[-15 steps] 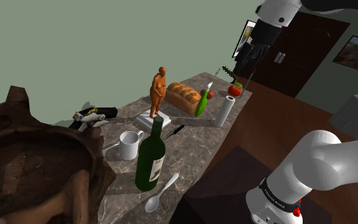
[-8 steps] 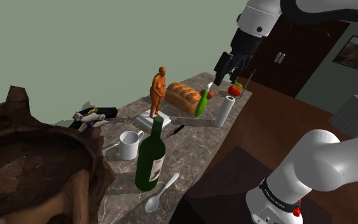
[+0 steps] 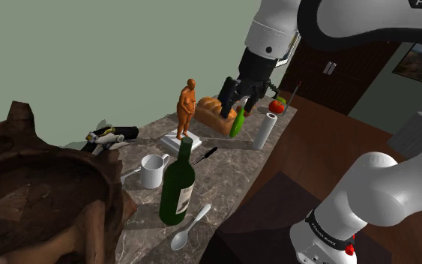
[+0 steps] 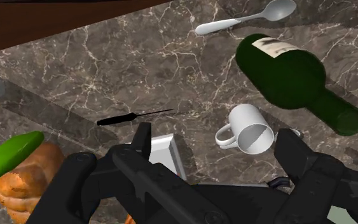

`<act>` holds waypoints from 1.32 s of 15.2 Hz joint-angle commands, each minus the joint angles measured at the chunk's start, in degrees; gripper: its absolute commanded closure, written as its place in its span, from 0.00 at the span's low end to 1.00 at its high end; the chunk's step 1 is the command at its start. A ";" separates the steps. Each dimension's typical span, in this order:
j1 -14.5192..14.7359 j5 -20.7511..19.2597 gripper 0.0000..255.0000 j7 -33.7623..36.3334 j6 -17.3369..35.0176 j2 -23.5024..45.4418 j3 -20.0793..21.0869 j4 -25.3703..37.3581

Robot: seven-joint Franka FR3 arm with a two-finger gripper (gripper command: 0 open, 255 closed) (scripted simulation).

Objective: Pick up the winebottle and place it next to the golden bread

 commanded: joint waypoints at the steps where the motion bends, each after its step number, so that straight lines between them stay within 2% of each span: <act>1: 0.28 0.80 0.00 2.89 1.79 2.69 2.48 1.09; 6: 0.37 1.19 0.00 9.90 6.14 10.41 8.52 4.74; 10: 0.19 -0.37 0.00 15.97 9.26 17.54 13.21 8.71; 17: 0.13 -1.02 0.00 16.61 14.81 19.53 14.20 4.96; 20: 0.12 -1.10 0.00 16.68 15.27 19.73 14.29 4.68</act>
